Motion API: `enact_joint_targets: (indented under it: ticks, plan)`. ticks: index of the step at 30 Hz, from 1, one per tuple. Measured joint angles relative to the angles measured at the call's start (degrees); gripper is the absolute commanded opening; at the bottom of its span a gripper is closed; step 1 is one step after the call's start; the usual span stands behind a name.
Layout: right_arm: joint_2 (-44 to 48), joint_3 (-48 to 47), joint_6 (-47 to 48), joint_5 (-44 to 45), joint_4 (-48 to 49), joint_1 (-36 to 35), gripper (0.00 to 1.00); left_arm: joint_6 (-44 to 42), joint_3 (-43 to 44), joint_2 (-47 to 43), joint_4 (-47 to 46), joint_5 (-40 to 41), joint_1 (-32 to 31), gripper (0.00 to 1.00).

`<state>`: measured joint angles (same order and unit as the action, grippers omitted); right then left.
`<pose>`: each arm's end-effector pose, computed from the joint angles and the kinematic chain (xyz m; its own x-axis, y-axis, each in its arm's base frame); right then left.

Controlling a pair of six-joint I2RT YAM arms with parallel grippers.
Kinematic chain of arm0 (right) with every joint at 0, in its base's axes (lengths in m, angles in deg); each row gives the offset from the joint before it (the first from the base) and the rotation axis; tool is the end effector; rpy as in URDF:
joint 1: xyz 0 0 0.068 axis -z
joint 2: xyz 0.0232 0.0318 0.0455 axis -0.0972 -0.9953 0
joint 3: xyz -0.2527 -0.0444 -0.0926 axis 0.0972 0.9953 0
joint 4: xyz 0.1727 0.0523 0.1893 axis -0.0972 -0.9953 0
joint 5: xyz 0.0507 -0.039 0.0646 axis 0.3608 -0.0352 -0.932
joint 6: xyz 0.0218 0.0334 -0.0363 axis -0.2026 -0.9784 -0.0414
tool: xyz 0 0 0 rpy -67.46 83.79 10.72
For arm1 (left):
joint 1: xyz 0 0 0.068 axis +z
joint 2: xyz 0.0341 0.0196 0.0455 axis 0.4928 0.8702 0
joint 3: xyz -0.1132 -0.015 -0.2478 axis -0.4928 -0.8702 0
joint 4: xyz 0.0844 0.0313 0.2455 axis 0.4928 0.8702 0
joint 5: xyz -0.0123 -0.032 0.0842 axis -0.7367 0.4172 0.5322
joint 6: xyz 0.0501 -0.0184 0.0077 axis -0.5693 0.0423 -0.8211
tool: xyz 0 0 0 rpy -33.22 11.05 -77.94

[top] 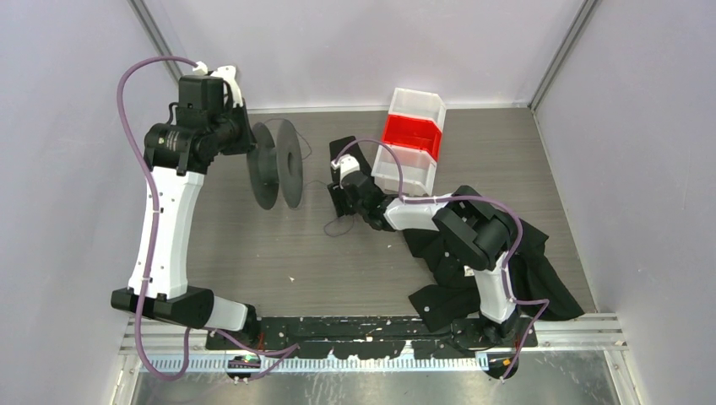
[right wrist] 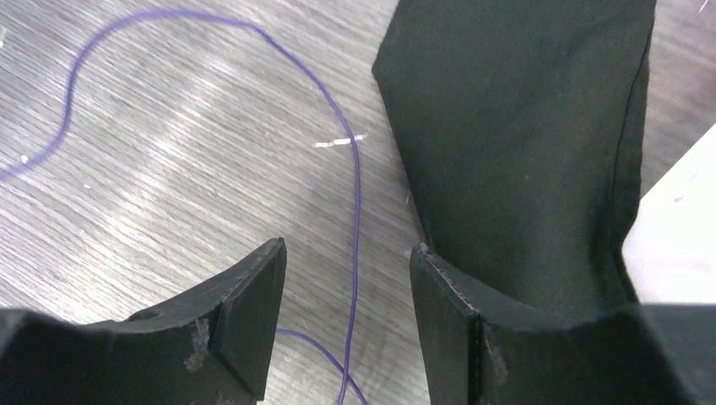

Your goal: Wrap the cables

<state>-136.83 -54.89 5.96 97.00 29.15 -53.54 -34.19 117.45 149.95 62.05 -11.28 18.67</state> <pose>0.3009 0.3215 0.1548 -0.4419 -0.2522 -0.8609 -0.5228 0.8523 0.0186 0.2394 -0.0442 0.4840 -0.6057 -0.1472 -0.7820 -0.0078 0.9838 -0.1791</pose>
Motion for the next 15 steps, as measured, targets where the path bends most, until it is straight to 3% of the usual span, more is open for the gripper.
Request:
enact_joint_targets:
  ticks: [7,9,12,14,15]
  plan:
    - [-0.02,-0.11,-1.7,3.39,-6.19,-1.29,0.56,0.0,0.0,-0.02,0.0,0.61,0.0,0.0]
    - [-0.13,-0.57,-2.56,4.9,-8.61,-1.75,0.5,0.0,0.0,-0.02,-0.02,0.66,0.0,0.0]
    - [-0.24,-1.97,-4.17,5.9,-11.85,-1.99,0.29,0.0,0.0,-0.02,-0.04,0.66,0.0,0.0]
    - [-0.57,-2.91,-4.74,6.23,-13.38,-2.14,0.03,0.0,0.0,-0.02,-0.13,0.66,0.0,0.01]
    - [-0.81,-3.5,-4.85,6.43,-14.03,-2.16,0.01,0.0,-0.02,-0.02,-0.2,0.63,0.0,0.01]
